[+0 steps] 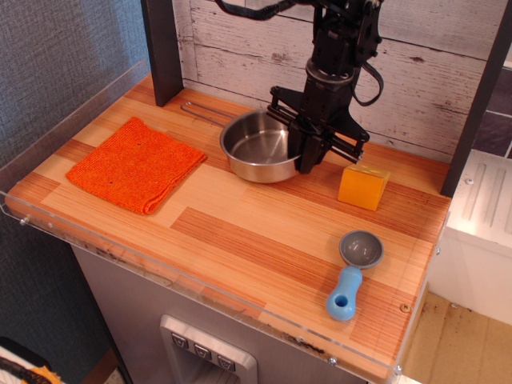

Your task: Pick up the and place it on the left of the cheese

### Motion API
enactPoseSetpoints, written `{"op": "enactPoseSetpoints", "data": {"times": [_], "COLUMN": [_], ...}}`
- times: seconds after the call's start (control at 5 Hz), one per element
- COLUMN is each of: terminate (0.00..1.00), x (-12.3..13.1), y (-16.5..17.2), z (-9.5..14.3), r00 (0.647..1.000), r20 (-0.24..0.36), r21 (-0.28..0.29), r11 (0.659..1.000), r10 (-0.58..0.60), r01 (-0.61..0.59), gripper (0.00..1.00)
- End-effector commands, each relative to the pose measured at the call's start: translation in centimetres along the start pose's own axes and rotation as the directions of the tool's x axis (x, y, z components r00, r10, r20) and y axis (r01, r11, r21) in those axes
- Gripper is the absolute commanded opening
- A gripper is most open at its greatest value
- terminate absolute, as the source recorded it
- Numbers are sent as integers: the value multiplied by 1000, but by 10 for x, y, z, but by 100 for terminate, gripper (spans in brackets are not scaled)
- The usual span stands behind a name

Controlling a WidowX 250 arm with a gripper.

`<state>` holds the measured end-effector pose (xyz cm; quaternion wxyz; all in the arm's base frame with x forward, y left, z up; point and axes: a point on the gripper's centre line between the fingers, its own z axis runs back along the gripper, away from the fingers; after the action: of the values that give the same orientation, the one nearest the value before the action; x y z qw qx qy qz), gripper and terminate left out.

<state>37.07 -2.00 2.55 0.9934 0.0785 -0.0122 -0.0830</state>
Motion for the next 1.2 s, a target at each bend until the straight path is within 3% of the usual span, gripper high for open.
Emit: {"op": "enactPoseSetpoints", "data": {"times": [0.0,0.4,0.6,0.8,1.0], "terminate": [0,0,0,0,0], "x": [18,14,10,0,-19], "y": [5,12,16,29,37], "z": [18,14,16,26,45], "r00": [994,992,990,975,953], "r20": [104,123,141,216,291], "r21": [-1,-52,-103,-195,-227], "r11": [1000,998,995,981,974], "r10": [-19,-23,2,48,81], "r01": [19,29,13,-5,-13], "gripper": [0,0,100,100,100]}}
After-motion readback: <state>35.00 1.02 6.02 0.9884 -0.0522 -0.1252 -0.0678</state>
